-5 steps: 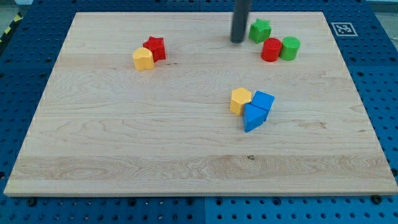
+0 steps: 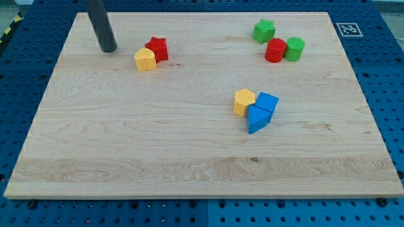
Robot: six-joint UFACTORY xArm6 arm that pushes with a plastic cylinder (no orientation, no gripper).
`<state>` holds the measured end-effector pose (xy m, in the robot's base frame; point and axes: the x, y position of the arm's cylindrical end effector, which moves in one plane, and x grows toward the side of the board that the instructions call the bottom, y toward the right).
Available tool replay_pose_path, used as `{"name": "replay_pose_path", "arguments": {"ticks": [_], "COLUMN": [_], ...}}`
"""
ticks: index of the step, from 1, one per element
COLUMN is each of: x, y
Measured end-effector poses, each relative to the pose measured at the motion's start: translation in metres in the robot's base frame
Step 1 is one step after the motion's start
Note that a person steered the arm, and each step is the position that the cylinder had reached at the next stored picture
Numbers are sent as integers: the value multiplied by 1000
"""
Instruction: Separate the yellow heart and the red star
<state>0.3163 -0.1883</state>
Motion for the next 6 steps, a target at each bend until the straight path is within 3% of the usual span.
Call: {"name": "replay_pose_path", "arguments": {"ticks": [4, 6], "x": [21, 21], "y": [141, 240]}}
